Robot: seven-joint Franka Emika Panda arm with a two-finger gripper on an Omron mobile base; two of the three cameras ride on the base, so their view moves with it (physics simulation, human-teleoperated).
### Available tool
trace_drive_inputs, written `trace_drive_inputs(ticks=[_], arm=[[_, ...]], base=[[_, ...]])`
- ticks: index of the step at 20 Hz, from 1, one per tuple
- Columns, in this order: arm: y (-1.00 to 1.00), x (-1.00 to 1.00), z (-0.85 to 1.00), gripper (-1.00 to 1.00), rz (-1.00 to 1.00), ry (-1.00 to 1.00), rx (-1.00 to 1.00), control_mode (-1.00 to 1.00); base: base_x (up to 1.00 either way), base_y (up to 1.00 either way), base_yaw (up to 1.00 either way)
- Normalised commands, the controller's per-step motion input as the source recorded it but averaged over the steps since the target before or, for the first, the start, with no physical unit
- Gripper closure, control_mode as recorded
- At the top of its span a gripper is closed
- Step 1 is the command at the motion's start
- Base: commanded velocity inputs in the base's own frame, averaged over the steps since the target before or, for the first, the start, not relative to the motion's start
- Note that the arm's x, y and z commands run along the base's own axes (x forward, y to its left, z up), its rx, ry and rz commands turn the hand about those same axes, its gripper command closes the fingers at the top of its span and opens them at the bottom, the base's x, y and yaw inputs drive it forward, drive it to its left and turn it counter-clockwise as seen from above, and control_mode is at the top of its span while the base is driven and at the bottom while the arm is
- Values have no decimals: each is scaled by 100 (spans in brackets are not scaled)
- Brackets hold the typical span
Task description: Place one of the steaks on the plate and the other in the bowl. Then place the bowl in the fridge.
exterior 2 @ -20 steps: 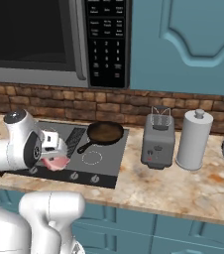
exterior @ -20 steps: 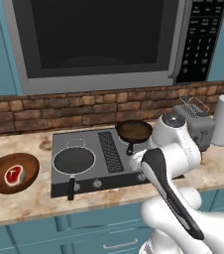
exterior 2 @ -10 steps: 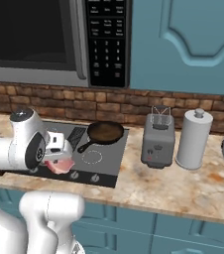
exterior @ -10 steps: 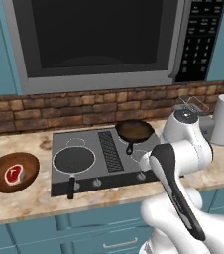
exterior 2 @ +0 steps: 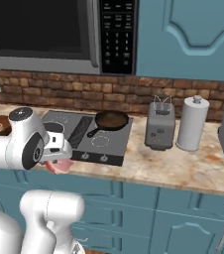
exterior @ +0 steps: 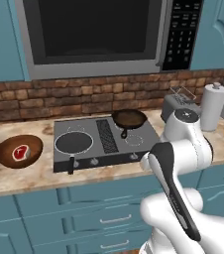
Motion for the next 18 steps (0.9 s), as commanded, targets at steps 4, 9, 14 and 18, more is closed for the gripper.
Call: trace_drive_inputs(ticks=[4, 9, 14, 18], arm=[[0, 0, 0, 100, 0, 0, 0, 100], [0, 0, 0, 100, 0, 0, 0, 100], [0, 0, 0, 100, 0, 0, 0, 100], [0, 0, 0, 100, 0, 0, 0, 100]], base=[[0, 91, 0], [3, 100, 0], [5, 100, 0], [8, 100, 0]])
